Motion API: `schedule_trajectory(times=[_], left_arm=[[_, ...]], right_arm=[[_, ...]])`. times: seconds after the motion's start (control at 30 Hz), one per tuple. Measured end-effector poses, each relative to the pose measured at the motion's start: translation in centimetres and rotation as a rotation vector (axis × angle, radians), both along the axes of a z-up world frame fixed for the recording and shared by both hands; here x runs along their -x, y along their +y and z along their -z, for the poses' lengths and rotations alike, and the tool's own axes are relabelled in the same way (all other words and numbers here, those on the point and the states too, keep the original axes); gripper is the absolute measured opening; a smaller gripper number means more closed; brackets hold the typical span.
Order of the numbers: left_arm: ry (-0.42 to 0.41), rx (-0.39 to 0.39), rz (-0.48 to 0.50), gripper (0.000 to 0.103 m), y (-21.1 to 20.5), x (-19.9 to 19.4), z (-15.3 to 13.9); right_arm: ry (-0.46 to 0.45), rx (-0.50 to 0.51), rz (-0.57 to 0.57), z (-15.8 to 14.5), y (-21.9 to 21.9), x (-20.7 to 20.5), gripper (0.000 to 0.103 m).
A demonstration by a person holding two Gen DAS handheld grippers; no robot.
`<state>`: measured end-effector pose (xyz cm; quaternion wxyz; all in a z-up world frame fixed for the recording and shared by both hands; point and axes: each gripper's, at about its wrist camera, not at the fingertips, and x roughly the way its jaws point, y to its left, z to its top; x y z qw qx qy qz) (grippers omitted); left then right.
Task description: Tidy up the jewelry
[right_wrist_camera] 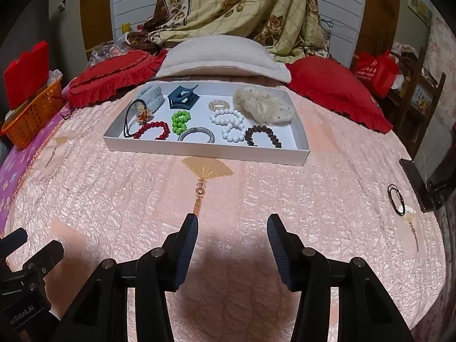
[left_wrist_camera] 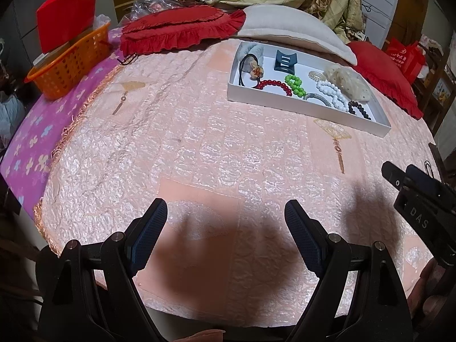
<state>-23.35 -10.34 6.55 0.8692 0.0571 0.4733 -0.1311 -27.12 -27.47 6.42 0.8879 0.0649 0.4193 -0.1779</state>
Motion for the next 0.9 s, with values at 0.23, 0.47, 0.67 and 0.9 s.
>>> schedule_trajectory(times=[0.23,0.47,0.67,0.9], left_arm=[[0.004,0.008,-0.001,0.085,0.1,-0.1,0.1],[-0.001,0.047,0.000,0.085,0.3,0.0,-0.2],[0.002,0.024,-0.001,0.084,0.2,0.0,-0.1],[-0.007,0.010,-0.002,0.084,0.1,0.1,0.0]], right_arm=[[0.037,-0.026,-0.008,1.4,0.5,0.1,0.049],[0.023,-0.031,0.000,1.1,0.5,0.2,0.049],[0.022,-0.032,-0.010,1.0,0.9,0.2,0.049],[0.021,-0.020,-0.012,0.8,1.1,0.3,0.049]])
